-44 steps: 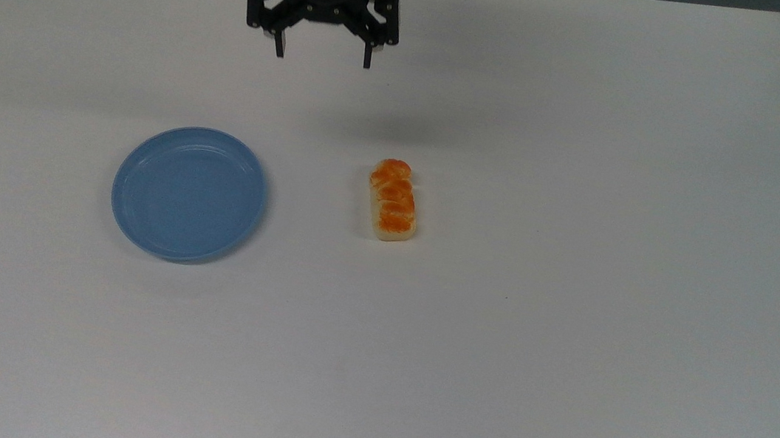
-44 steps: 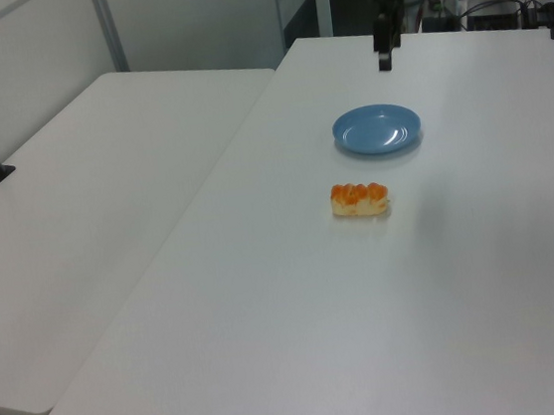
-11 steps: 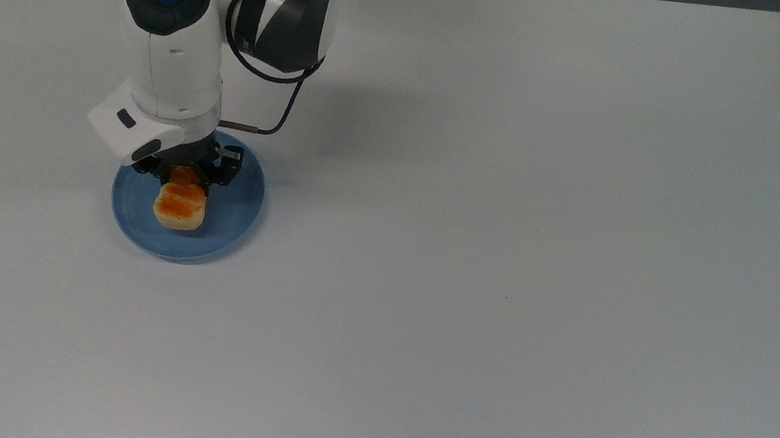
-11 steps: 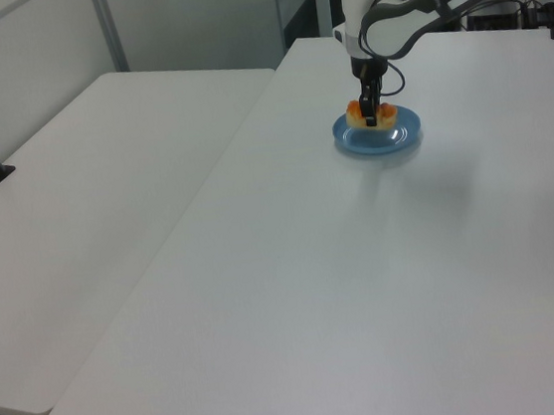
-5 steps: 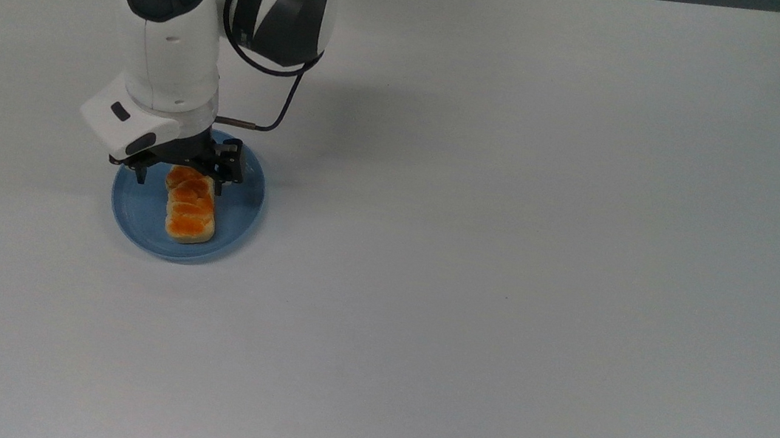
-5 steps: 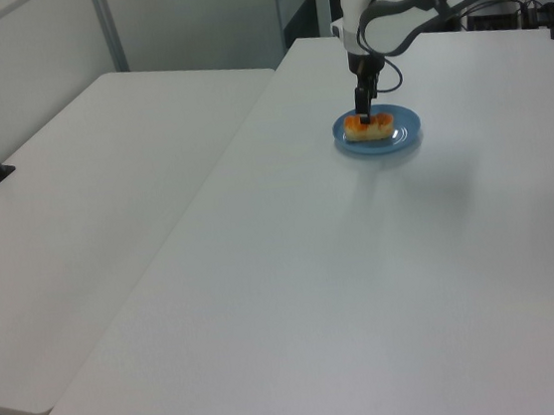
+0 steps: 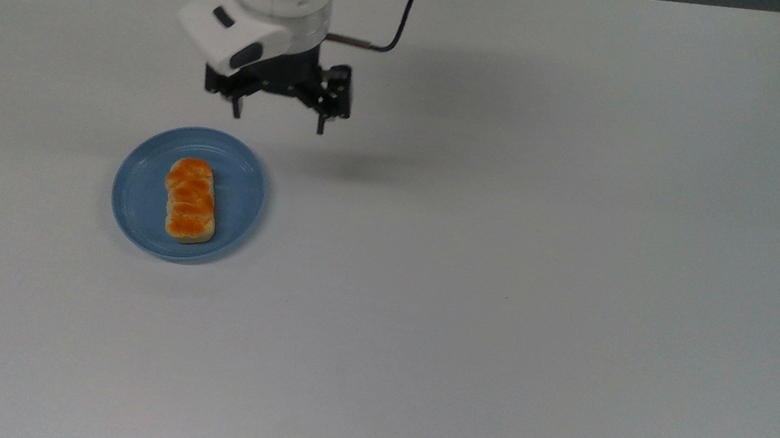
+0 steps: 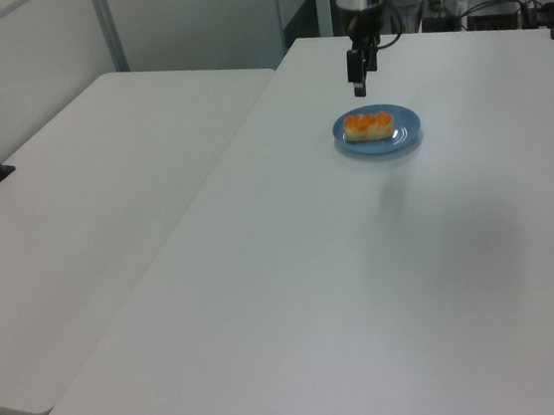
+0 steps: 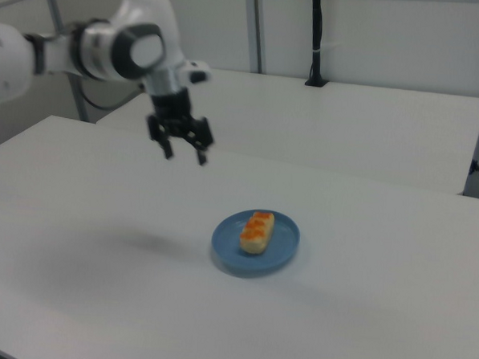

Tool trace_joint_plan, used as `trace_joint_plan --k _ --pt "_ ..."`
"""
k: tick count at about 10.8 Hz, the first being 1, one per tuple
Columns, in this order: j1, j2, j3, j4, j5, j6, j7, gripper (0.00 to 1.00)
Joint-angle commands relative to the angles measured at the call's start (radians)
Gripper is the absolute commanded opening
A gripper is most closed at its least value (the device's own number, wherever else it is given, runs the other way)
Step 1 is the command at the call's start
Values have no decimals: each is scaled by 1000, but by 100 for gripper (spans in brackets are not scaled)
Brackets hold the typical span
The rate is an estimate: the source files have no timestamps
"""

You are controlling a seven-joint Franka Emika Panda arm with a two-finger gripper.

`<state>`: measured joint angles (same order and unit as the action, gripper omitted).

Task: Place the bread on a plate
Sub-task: 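Open the gripper to release the roll and lift away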

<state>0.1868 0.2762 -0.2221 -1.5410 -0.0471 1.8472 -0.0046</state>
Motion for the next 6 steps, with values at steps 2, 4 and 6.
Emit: trace_joint_plan --k 2,4,6 --pt "97 -216 -8 -41 3 -190 117 100" --pt "109 -247 -8 -41 3 -256 112 100" --pt "105 -250 -8 -39 3 -255 110 100"
